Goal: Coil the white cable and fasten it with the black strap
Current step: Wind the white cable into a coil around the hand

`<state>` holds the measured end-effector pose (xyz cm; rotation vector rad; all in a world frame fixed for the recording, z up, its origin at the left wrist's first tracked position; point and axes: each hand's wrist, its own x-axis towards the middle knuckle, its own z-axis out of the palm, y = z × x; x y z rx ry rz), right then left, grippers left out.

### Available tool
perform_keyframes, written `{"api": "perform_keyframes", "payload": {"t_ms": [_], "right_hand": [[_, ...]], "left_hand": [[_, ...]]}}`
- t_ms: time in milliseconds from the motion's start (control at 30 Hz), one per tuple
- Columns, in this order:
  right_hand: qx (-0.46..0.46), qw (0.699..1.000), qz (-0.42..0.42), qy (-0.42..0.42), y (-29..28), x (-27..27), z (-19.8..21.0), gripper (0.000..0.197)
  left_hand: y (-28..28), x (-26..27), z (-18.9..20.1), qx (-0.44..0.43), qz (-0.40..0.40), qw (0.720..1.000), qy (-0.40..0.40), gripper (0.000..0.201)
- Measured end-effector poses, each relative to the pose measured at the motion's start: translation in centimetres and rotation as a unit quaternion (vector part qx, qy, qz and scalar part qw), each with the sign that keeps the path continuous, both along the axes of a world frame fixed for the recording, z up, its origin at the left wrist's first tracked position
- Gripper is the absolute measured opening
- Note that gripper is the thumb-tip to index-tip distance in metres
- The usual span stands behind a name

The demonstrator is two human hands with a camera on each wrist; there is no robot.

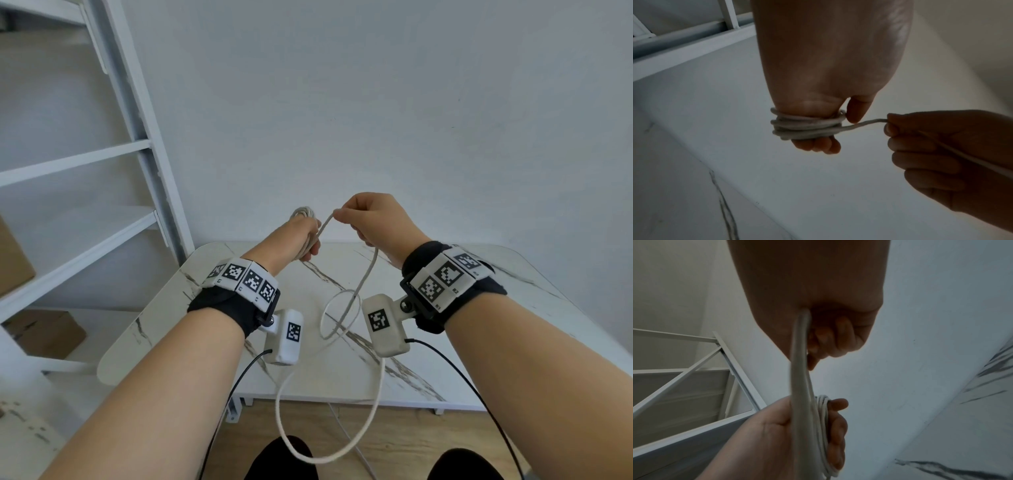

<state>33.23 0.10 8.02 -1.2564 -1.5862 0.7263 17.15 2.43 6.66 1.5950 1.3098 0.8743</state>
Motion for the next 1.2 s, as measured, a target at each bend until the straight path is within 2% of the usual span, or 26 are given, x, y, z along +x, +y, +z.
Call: {"api": "perform_keyframes", "payload": {"t_ms": [133,300,533,700,833,933,1067,1200], "right_hand": [[0.021,1.0,-0.005,-0.009,0.2,0.3,-0.2,0.016],[0.05,0.996,-0.043,-0.061,0.6,0.9,0.1,0.022],[0.064,0.993,-0.086,-0.052,1.5,1.5,-0.7,0.019],[0.057,0.993,-0.1,-0.016,1.9,2.0,-1.1,0.017],[0.03,0.996,-0.088,-0.009,2.1,2.1,-1.4,0.017],[0.0,0.996,-0.085,0.005,2.1,1.9,-1.7,0.024],[-0.087,0.994,-0.066,0.021,1.9,1.7,-2.4,0.032],[-0.159,0.986,-0.046,-0.013,1.8,1.3,-2.5,0.032]], "left_hand": [[-0.2,-0.3,-0.4,-0.01,-0.061,0.998,-0.017,0.034],[0.0,-0.6,-0.4,-0.022,-0.122,0.992,-0.011,0.056],[-0.1,-0.3,-0.2,-0.053,-0.171,0.982,-0.053,0.038],[-0.1,-0.5,-0.4,-0.076,-0.179,0.973,-0.125,0.033],[-0.1,-0.8,-0.3,-0.073,-0.18,0.966,-0.172,0.033],[0.0,-1.0,0.0,-0.061,-0.182,0.956,-0.222,0.033],[0.2,-1.0,0.4,-0.058,-0.171,0.935,-0.304,0.034],[0.2,-0.9,0.4,-0.057,-0.16,0.926,-0.338,0.034]]}}
